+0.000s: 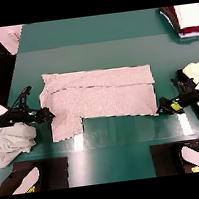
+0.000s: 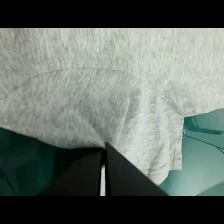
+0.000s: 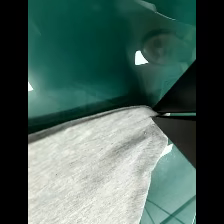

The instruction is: Fold the shirts.

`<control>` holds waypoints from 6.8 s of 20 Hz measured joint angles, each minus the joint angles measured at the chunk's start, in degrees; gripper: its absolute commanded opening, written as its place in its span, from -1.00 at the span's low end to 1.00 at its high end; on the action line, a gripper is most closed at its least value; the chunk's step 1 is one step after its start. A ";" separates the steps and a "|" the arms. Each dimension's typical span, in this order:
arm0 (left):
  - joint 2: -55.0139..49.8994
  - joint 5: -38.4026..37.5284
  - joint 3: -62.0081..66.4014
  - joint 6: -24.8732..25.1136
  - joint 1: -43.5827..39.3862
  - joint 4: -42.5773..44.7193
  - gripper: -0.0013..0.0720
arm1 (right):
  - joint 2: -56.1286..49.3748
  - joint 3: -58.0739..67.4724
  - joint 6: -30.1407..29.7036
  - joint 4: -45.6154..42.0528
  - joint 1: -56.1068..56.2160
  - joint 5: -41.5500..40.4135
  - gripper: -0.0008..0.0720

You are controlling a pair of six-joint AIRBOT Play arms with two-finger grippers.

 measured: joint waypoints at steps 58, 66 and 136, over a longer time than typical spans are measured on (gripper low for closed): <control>-15.28 3.02 23.06 6.54 -5.66 -10.64 -0.91 | -39.58 41.99 -20.15 20.15 1.07 5.31 -0.94; -24.28 11.08 31.06 3.78 -22.12 -10.36 -0.91 | -31.30 43.08 -22.27 22.32 2.84 8.07 -0.95; -20.90 -10.73 62.51 -4.00 0.31 6.19 -0.91 | -56.00 69.81 -15.72 36.35 34.16 -2.69 -0.94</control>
